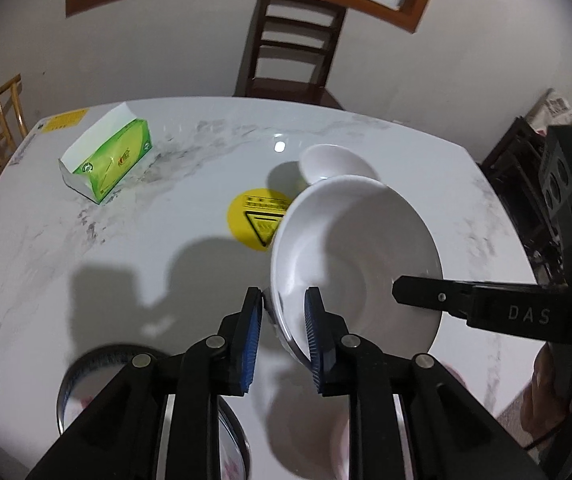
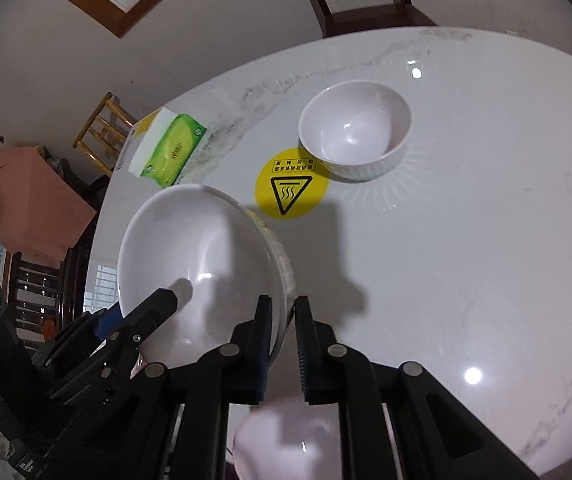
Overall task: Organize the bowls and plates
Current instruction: 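Lift the Rabbit bowl with both grippers over the pink bowl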
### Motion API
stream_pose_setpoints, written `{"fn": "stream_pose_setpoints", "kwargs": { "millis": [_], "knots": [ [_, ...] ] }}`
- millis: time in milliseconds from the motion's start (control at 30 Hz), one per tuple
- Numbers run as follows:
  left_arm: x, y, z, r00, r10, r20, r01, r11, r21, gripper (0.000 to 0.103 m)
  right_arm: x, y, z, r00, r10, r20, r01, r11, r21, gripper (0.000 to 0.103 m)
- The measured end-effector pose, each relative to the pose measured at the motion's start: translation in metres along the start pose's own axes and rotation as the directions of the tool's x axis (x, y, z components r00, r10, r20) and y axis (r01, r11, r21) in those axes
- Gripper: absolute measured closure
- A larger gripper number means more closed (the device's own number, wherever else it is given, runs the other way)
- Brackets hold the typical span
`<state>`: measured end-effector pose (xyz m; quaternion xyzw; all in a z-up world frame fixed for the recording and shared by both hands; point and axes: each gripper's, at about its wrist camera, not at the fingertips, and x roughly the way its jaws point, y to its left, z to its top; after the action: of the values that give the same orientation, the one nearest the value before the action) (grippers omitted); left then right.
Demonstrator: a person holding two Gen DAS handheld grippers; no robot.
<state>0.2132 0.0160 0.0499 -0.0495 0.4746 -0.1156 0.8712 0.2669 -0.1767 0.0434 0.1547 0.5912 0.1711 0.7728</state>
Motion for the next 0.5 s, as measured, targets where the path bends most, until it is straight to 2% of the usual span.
{"fn": "stream_pose_setpoints", "kwargs": {
  "millis": [267,500],
  "knots": [
    [-0.044,-0.036,-0.037,0.998,-0.043,0.037,0.042,0.998,0.047,0.082,-0.051,-0.009,-0.055,0.999,0.002,0.045,-0.002,1.0,-0.002,0.091],
    [-0.06,-0.061,-0.071,0.997,-0.076,0.032,0.072,0.993,0.092,0.082,-0.065,-0.029,-0.104,0.999,0.007,0.051,-0.008,1.0,0.026,0.091]
  ]
}}
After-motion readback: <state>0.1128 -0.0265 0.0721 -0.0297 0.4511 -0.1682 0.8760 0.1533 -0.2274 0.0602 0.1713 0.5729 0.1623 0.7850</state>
